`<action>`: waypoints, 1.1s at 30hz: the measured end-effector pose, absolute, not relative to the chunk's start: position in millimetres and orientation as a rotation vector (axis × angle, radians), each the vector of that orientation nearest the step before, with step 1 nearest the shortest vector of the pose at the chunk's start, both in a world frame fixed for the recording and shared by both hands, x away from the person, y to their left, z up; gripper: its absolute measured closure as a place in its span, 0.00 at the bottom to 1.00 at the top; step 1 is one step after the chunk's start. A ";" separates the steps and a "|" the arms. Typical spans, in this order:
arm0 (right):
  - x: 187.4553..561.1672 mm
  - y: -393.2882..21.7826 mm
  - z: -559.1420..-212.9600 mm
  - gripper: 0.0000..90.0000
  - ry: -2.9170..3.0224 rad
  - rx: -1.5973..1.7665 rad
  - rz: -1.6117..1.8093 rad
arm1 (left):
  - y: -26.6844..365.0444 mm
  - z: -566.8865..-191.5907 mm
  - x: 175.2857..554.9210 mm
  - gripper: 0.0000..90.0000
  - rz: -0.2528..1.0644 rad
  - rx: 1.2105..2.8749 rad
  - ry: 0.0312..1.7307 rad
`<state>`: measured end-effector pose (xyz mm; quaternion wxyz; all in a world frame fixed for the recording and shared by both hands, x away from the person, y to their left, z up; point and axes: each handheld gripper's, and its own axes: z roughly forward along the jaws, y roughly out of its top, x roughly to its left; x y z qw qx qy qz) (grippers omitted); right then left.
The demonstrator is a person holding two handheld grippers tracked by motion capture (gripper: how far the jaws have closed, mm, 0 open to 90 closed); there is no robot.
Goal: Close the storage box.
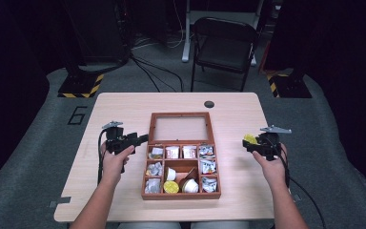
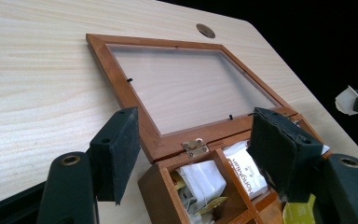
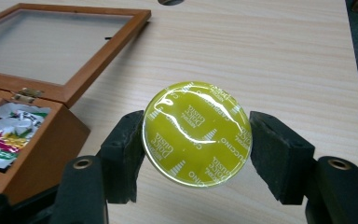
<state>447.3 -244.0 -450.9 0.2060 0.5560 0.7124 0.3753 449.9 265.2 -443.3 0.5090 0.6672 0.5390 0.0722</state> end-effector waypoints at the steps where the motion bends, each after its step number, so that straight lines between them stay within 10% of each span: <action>1: 447.9 -244.9 -452.6 0.42 1.984 1.546 1.040 | 265.2 -443.5 449.9 0.37 0.174 1.607 1.299; 33: 458.6 -253.3 -497.3 0.41 1.992 1.629 0.852 | 266.1 -446.5 450.8 0.37 0.171 1.610 1.307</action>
